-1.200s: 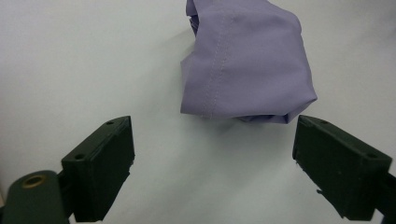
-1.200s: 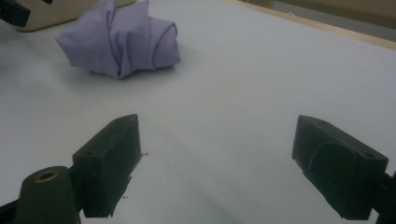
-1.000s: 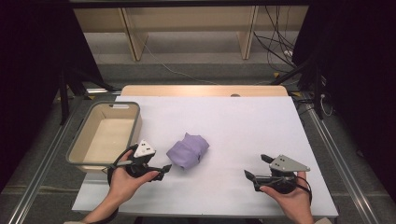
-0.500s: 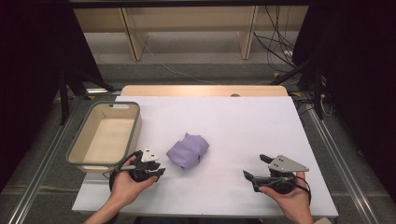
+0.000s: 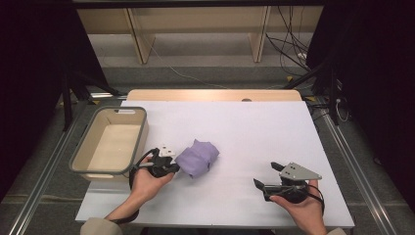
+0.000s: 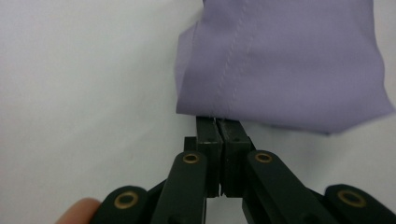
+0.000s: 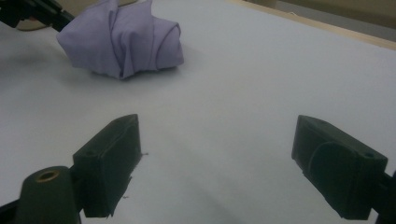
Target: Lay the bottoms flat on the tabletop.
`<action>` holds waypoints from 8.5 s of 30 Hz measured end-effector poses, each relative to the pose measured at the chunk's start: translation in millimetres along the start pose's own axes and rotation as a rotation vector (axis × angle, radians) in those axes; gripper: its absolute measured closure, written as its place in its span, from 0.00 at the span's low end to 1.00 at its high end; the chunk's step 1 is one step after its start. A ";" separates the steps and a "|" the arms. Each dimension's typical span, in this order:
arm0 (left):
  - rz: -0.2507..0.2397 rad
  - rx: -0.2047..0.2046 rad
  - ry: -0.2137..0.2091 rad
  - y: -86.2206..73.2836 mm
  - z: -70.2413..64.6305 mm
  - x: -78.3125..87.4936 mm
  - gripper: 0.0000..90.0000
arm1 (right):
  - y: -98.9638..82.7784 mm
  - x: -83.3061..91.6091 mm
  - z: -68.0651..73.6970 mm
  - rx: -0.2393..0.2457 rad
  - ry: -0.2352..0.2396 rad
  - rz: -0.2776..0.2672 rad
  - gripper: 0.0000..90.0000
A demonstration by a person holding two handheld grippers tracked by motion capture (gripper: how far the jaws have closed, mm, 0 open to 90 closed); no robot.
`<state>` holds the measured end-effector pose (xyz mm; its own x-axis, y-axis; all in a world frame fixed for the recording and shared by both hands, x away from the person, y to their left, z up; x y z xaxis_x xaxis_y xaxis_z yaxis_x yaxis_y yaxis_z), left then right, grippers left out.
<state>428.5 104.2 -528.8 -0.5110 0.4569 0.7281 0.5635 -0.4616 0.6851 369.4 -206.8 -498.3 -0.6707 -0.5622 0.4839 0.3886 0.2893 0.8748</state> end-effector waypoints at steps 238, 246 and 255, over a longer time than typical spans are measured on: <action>-0.011 -0.149 -0.107 35.5 -57.0 -25.3 0.74 | 6.6 -31.0 140.4 0.007 0.388 0.481 0.68; -0.048 -0.107 -0.081 33.2 -42.0 -2.5 0.66 | 46.1 -19.0 111.7 -0.030 0.305 0.324 0.67; -0.050 -0.076 -0.086 32.5 -41.3 -2.6 0.58 | 66.2 -17.9 81.2 -0.084 0.223 0.228 0.67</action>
<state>421.4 56.6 -507.6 -0.4779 0.5423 0.6910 0.4863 -0.4918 0.7223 355.8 -114.7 -447.1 -0.4087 -0.6488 0.6419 0.5702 0.3677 0.7346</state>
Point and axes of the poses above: each handheld gripper's, and its own axes: x roughly backward along the jaws, y roughly out of its top, z roughly to its left, the point moved 8 cm from there along -x, roughly forward along the jaws, and after that the axes turned 3 degrees about -x, right-handed, at the moved point
